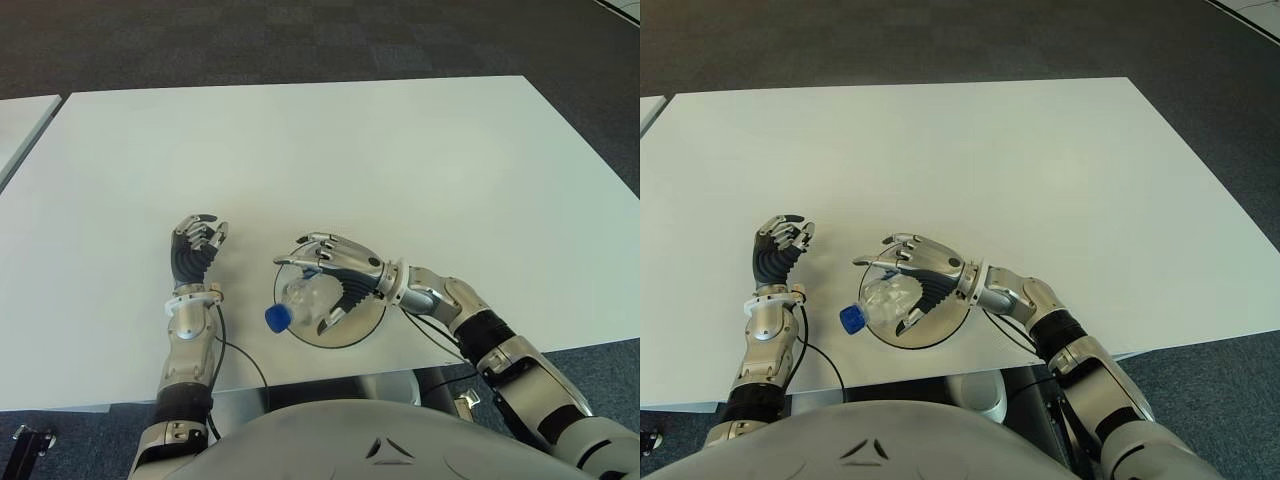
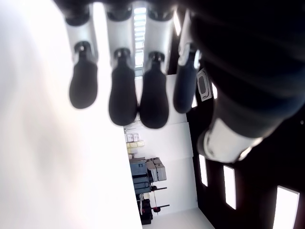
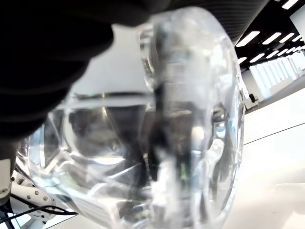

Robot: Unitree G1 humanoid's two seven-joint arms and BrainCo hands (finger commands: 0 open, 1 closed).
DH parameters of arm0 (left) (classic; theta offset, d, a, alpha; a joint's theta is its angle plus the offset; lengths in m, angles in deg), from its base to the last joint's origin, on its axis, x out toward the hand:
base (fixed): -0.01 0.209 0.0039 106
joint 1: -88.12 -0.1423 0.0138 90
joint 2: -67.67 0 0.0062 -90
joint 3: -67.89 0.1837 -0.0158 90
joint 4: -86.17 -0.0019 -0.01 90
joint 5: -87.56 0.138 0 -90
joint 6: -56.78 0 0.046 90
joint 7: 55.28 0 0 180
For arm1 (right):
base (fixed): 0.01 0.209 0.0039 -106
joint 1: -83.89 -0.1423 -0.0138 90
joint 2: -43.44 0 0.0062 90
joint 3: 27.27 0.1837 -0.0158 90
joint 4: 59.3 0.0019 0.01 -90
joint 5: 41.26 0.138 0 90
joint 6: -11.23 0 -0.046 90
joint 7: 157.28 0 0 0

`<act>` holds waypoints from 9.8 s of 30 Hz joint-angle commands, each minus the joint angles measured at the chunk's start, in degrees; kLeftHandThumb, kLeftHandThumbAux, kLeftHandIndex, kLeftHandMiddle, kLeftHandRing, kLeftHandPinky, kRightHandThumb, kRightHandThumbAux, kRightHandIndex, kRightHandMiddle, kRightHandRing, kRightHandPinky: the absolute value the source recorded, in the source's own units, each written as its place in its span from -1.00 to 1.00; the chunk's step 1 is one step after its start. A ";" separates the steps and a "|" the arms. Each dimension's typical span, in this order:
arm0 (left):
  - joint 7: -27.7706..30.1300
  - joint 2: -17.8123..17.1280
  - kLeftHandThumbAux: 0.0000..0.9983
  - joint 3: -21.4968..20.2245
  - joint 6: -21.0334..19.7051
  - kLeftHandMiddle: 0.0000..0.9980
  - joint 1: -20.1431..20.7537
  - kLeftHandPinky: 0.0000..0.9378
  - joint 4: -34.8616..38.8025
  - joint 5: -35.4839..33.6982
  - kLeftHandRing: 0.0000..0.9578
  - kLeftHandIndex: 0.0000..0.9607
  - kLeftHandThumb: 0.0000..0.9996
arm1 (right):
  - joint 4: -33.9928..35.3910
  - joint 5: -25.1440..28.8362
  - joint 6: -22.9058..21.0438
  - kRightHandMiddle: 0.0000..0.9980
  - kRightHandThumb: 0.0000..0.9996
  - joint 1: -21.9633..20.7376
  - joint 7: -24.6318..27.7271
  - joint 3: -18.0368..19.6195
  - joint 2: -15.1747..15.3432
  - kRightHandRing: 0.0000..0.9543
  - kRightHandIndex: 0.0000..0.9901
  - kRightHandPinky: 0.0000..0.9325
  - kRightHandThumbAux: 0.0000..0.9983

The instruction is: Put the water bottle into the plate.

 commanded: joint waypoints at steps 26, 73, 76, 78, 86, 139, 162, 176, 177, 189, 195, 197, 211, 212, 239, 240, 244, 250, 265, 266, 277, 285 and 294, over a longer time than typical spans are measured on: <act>0.57 -0.79 0.43 0.21 0.66 0.43 -0.55 0.44 -0.50 0.37 0.45 -0.09 0.41 | 6.21 2.77 -3.13 -1.00 -0.90 1.28 6.61 0.73 1.39 -1.00 -1.00 -1.00 -0.29; 0.02 -0.61 0.43 0.00 -1.20 0.40 -0.63 0.41 0.24 0.24 0.42 -0.09 0.41 | 15.93 -22.59 -21.63 -1.00 -0.93 3.77 -18.42 -1.67 3.85 -1.00 -1.00 -1.00 -0.42; 0.04 -0.67 0.43 -0.02 -0.87 0.39 -0.57 0.40 0.00 0.27 0.42 -0.09 0.41 | 15.18 -23.87 -22.63 -1.00 -0.92 3.38 -21.26 -2.52 3.95 -1.00 -1.00 -1.00 -0.43; 0.03 -0.71 0.43 -0.02 -0.66 0.40 -0.54 0.41 -0.12 0.32 0.42 -0.09 0.41 | 14.74 -24.21 -23.01 -1.00 -0.92 3.15 -22.47 -2.96 4.00 -1.00 -1.00 -1.00 -0.43; 0.59 -1.10 0.44 0.18 2.37 0.41 -0.35 0.43 -1.49 0.37 0.43 -0.09 0.41 | 12.60 -22.40 -23.58 -1.00 -0.93 2.84 -27.09 -3.45 3.30 -1.00 -1.00 -1.00 -0.40; 0.89 -1.70 0.44 0.08 3.00 0.44 0.33 0.43 -3.54 -0.18 0.46 -0.09 0.41 | 4.64 53.40 -27.86 -0.84 -0.93 6.84 4.40 31.61 -17.50 -0.81 -0.85 -0.64 0.49; 2.16 -1.92 0.44 0.14 3.86 0.44 0.95 0.44 -4.41 -1.30 0.47 -0.09 0.41 | -7.89 52.67 -30.08 -0.49 -0.89 3.98 7.48 36.99 -18.11 -0.51 -0.36 -0.35 0.91; 0.96 -1.31 0.43 0.07 4.12 0.40 1.53 0.38 -5.89 -1.13 0.43 -0.09 0.41 | -13.72 50.73 -24.11 -0.07 -0.88 3.37 4.25 38.10 -20.51 -0.02 -0.05 0.04 1.00; 1.02 -1.38 0.43 0.13 4.48 0.40 1.62 0.38 -6.13 -1.03 0.42 -0.09 0.41 | -13.95 50.60 -23.71 -0.06 -0.88 3.39 3.75 38.16 -20.85 0.00 -0.03 0.05 1.00; 0.92 -1.95 0.44 0.42 5.40 0.40 1.34 0.41 -6.54 0.45 0.44 -0.10 0.41 | -16.51 50.86 -22.39 0.25 -0.97 3.57 -1.13 39.43 -23.62 0.29 0.23 0.30 1.00; 1.26 -2.10 0.44 0.48 5.93 0.41 0.95 0.44 -6.04 0.66 0.45 -0.10 0.41 | -17.19 51.21 -22.06 0.30 -0.89 3.46 -1.97 40.03 -24.59 0.34 0.28 0.32 0.99; 1.52 -2.17 0.44 0.47 5.46 0.42 0.85 0.44 -5.81 0.46 0.45 -0.10 0.41 | -17.28 51.44 -21.93 0.30 -0.86 3.57 -1.95 40.13 -25.04 0.33 0.29 0.31 0.99; 1.65 -2.46 0.44 0.43 3.97 0.39 0.74 0.40 -5.13 0.36 0.42 -0.10 0.41 | -18.58 50.26 -21.33 0.22 0.39 4.46 -1.58 39.19 -25.02 0.27 -0.12 0.28 0.47; 1.60 -2.48 0.44 0.46 3.90 0.39 0.74 0.40 -5.13 0.45 0.43 -0.10 0.41 | -18.79 50.15 -21.01 0.22 0.40 4.52 -1.25 39.01 -24.91 0.27 -0.12 0.29 0.46; 1.54 -2.14 0.44 1.36 2.01 0.41 0.31 0.41 -3.94 1.04 0.44 -0.10 0.41 | -17.21 47.93 -25.81 0.21 0.42 5.81 8.51 35.00 -20.42 0.29 -0.12 0.34 0.46; 1.53 -2.10 0.44 1.38 2.20 0.41 0.31 0.41 -4.03 0.97 0.44 -0.10 0.41 | -16.76 47.79 -26.32 0.21 0.42 5.96 8.82 34.78 -20.16 0.29 -0.12 0.35 0.46; 1.11 -1.65 0.44 1.37 1.15 0.40 0.14 0.36 -3.56 0.69 0.42 -0.10 0.41 | -15.19 47.39 -28.24 0.21 0.42 6.46 9.76 34.06 -19.43 0.29 -0.12 0.36 0.46; 0.73 -1.16 0.43 1.07 -0.48 0.37 0.00 0.35 -2.44 0.41 0.39 -0.09 0.41 | -13.13 47.31 -30.15 0.21 0.42 7.14 10.95 33.79 -18.20 0.29 -0.12 0.34 0.46; 0.77 -1.58 0.43 1.27 1.70 0.40 -0.23 0.44 -2.89 1.10 0.44 -0.09 0.41 | -18.87 46.74 -25.69 0.24 0.42 5.96 12.37 33.42 -17.00 0.32 -0.12 0.37 0.46; 0.96 -1.68 0.43 1.29 1.69 0.41 -0.26 0.43 -2.90 1.04 0.45 -0.09 0.41 | -20.24 46.68 -24.64 0.24 0.42 5.68 12.38 33.52 -16.82 0.32 -0.12 0.37 0.46; 1.71 -2.15 0.44 1.39 1.33 0.41 -0.40 0.42 -2.85 0.60 0.45 -0.10 0.41 | -27.92 45.88 -18.41 0.27 0.42 3.46 11.17 33.73 -15.91 0.32 -0.12 0.37 0.46; 1.77 -2.35 0.44 1.42 1.14 0.41 -0.45 0.42 -2.80 0.62 0.44 -0.10 0.41 | -31.84 45.64 -15.87 0.29 0.42 2.04 10.54 33.92 -15.55 0.34 -0.12 0.38 0.45; 2.16 -2.78 0.44 1.57 1.04 0.43 -0.43 0.45 -3.05 0.54 0.46 -0.10 0.41 | -35.16 46.29 -14.03 0.30 0.42 1.20 10.85 34.58 -16.07 0.35 -0.12 0.40 0.45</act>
